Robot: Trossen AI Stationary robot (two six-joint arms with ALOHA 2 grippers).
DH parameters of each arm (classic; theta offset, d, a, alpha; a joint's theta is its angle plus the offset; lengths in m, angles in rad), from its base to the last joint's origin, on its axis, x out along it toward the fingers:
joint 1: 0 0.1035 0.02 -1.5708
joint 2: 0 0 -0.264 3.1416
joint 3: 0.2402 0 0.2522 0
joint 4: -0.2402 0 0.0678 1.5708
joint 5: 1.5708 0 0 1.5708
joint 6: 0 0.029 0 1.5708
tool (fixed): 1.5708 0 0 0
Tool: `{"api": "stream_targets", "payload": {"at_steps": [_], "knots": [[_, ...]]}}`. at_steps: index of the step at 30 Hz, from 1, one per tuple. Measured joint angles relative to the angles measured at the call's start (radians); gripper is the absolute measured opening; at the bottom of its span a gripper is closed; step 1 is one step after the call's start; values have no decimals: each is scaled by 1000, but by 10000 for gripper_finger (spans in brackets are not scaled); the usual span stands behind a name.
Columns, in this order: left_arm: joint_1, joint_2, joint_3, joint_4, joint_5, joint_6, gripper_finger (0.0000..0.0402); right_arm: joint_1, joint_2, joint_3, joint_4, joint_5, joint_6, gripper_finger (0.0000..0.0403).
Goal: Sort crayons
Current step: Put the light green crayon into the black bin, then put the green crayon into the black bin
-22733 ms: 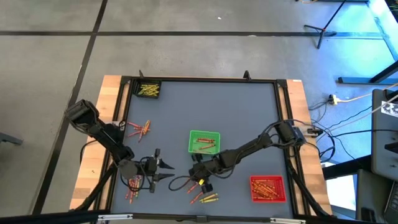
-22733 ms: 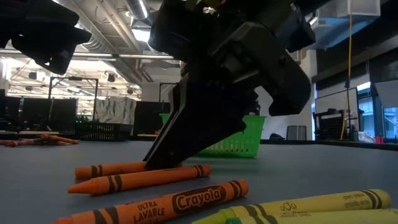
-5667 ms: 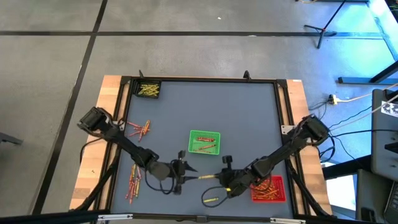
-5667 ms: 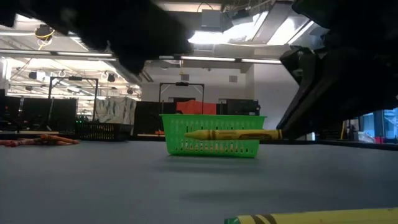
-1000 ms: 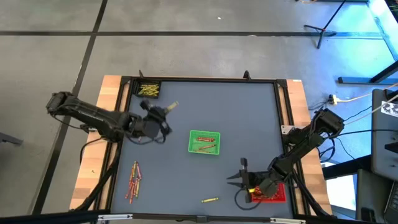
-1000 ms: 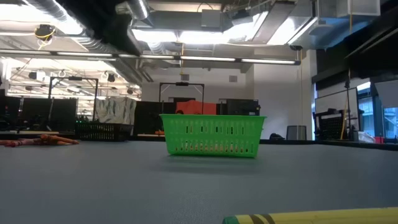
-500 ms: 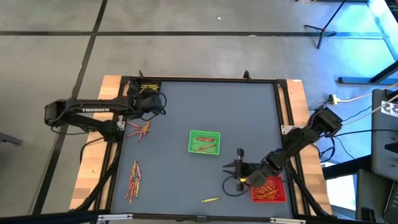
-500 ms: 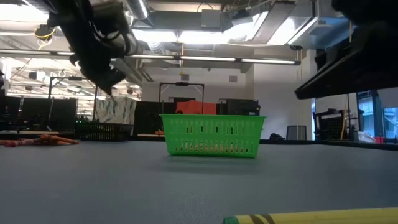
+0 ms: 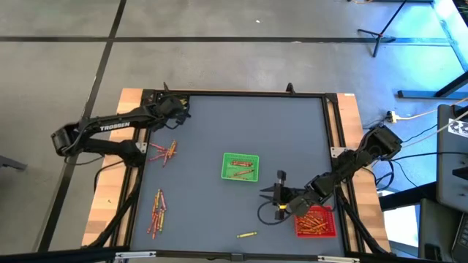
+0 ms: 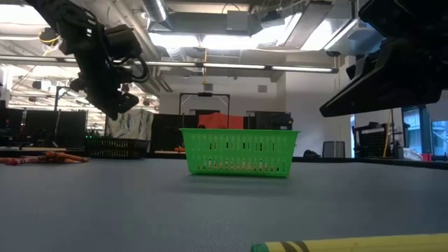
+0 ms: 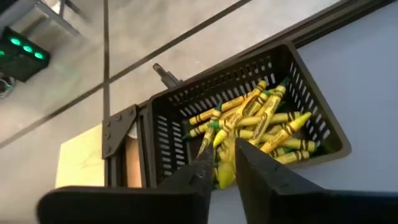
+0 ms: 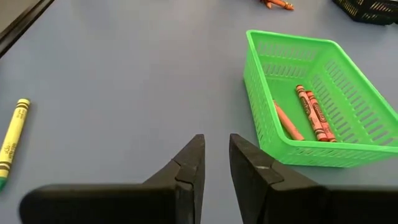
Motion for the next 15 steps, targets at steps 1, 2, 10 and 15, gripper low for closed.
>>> {"api": "stream_targets", "payload": {"at_steps": [1,2,10,15], "knots": [[14,0,0,13,11,13,58,0,0,0,0,0,0,72],[25,0,0,22,19,27,69,2,0,0,0,0,0,72],[-27,-3,51,29,262,31,137,2,0,0,0,-78,9,72],[-235,-3,74,86,298,-1,141,2,0,0,9,-219,11,72]]}}
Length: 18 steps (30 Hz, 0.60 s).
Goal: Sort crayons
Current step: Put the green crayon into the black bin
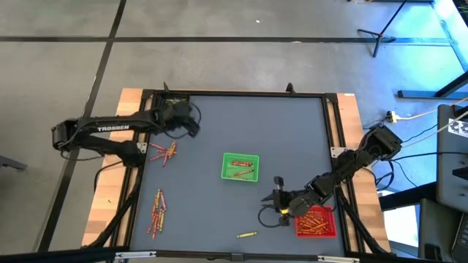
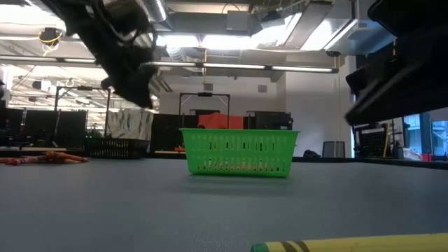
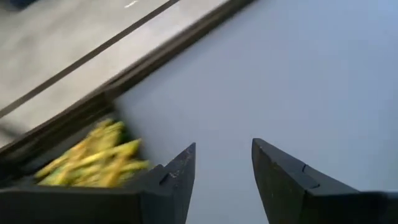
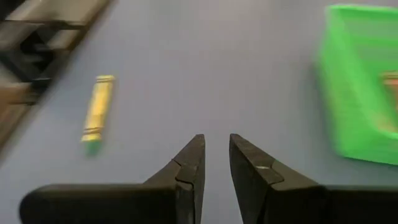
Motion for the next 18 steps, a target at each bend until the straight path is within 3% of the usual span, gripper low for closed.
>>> {"api": "stream_targets", "payload": {"at_steps": [6,11,18], "knots": [[-259,0,0,64,-8,-100,141,0,0,1,103,-194,2,76],[-452,12,0,98,-75,-180,141,0,1,19,154,-241,-9,120],[-668,65,0,207,-131,-236,141,0,141,164,139,-304,-88,172]]}}
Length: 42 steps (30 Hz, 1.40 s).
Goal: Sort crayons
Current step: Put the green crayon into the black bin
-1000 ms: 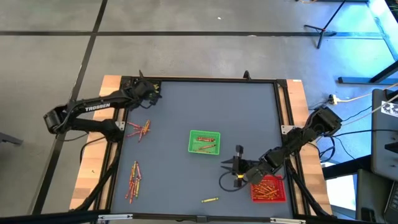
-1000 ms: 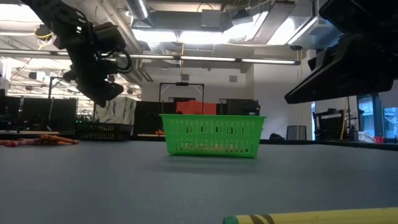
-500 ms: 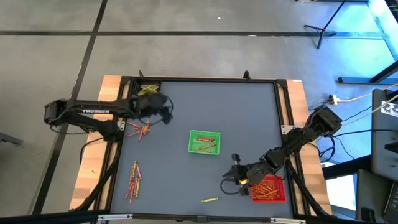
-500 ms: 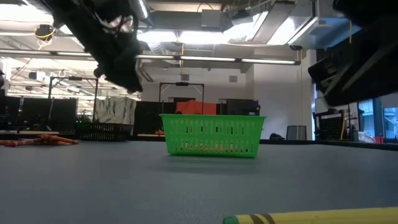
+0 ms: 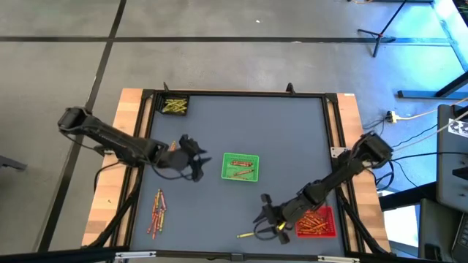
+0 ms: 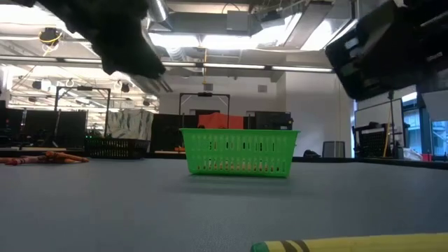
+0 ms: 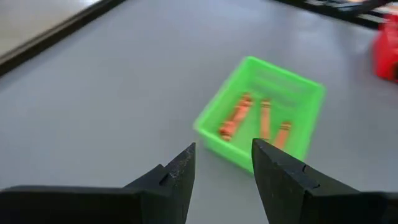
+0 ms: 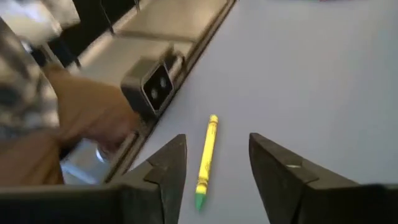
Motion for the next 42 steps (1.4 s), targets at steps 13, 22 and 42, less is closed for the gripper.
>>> {"api": "stream_targets", "payload": {"at_steps": [13,22,42], "knots": [[-241,171,0,202,-21,-106,141,1,190,205,-237,41,39,174],[-309,262,1,334,-15,-127,141,15,242,215,-232,11,90,163],[-289,300,0,446,-35,-44,141,18,199,209,-315,190,-164,18]]}}
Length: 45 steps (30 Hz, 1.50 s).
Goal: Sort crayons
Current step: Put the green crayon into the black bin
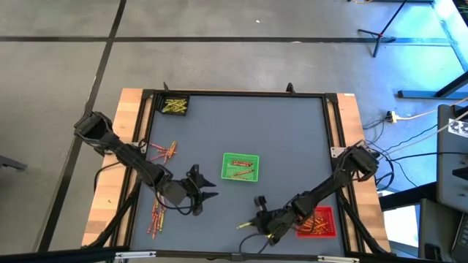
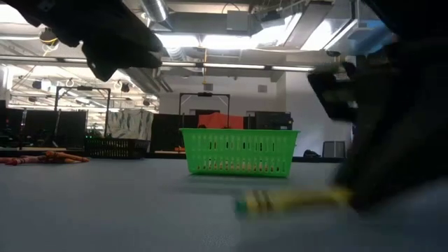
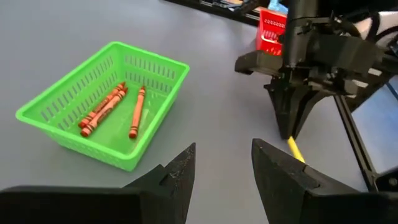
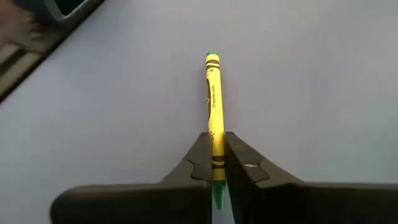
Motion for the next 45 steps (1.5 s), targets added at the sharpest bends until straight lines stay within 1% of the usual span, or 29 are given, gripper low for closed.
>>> {"api": "stream_targets", "payload": {"at_steps": [5,8,12,14,17,19,22,24,28,33,35,38,43,45], "knots": [[20,0,0,7,-2,10,141,0,-120,4,-100,111,-38,7],[26,0,0,50,-2,73,141,0,-180,2,-190,178,-39,14],[26,10,0,151,-2,244,141,-12,-255,4,-261,320,-40,16],[29,27,0,202,2,351,141,-35,-274,3,-304,361,-39,13],[40,67,0,269,3,475,141,-78,-287,3,-306,394,-63,13],[51,99,0,321,4,525,141,-110,-289,3,-292,394,-91,15],[71,135,0,379,1,580,141,-153,-288,4,-293,362,-114,16],[84,147,-1,382,-11,610,141,-178,-289,4,-282,339,-120,15],[118,157,0,385,-14,623,141,-210,-289,4,-271,331,-142,13],[162,157,0,386,-14,635,141,-237,-289,4,-266,277,-146,16],[178,157,0,385,-11,647,141,-237,-289,4,-264,272,-156,15],[196,157,0,380,28,653,141,-237,-289,4,-244,291,-181,13],[208,157,0,377,114,653,141,-237,-289,4,-171,291,-236,16],[208,157,0,377,126,653,141,-241,-289,4,-152,288,-246,16]]}}
